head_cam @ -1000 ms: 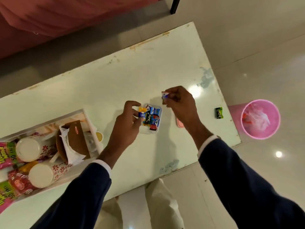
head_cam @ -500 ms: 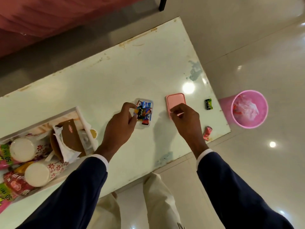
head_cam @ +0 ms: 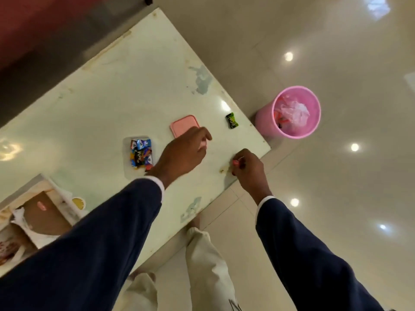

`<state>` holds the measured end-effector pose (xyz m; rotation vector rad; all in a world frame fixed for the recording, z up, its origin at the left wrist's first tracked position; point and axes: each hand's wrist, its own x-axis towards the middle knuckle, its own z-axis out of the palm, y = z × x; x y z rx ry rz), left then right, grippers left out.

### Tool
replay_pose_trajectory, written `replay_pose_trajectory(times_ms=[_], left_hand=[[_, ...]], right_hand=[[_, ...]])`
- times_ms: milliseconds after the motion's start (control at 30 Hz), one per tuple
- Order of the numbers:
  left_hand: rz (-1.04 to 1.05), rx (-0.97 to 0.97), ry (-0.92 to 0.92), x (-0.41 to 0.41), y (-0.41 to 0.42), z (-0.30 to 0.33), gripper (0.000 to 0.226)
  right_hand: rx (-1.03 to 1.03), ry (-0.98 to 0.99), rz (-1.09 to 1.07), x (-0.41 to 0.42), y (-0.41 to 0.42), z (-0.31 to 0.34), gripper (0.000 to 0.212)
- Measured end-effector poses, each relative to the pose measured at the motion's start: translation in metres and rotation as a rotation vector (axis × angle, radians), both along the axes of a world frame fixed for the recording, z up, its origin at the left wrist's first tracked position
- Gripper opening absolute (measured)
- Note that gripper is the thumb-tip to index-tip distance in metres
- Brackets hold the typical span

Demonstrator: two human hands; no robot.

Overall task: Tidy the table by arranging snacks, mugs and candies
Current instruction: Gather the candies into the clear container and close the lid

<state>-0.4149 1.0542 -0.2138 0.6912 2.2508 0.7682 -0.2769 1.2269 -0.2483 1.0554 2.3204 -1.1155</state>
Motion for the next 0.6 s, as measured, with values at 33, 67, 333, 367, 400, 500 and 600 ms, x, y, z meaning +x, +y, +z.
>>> replay_pose_trajectory(times_ms=[33, 67, 333, 367, 400, 500, 600], left_hand=[[-0.05, -0.023, 0.032, -0.005, 0.012, -0.005, 0.033], [-0.106, -0.05, 0.071, -0.01, 0.026, -0.01, 0.041], [-0.412, -0.206, 0.427, -0.04, 0.12, -0.037, 0.037], [-0.444, -0.213, 0.438, -0.04, 0.123, -0.039, 0.029], [-0.465, -0.215, 0.437, -0.038, 0.124, -0.041, 0.024], [-0.392, -0.183, 0.335, -0.028, 0.118, -0.049, 0.022], [-0.12, -0.11, 0.157, -0.013, 0.097, -0.044, 0.02]], right_hand=[[-0.099, 0.008, -0.084, 0.002, 0.001, 0.003, 0.011], [-0.2, 0.01, -0.182, 0.007, 0.002, 0.006, 0.013], [-0.38, 0.139, -0.448, 0.04, 0.02, 0.015, 0.023], [-0.386, 0.154, -0.463, 0.041, 0.021, 0.016, 0.023], [-0.388, 0.164, -0.476, 0.044, 0.022, 0.016, 0.022], [-0.399, 0.164, -0.52, 0.046, 0.026, 0.015, 0.022], [-0.427, 0.166, -0.569, 0.043, 0.026, 0.018, 0.023]])
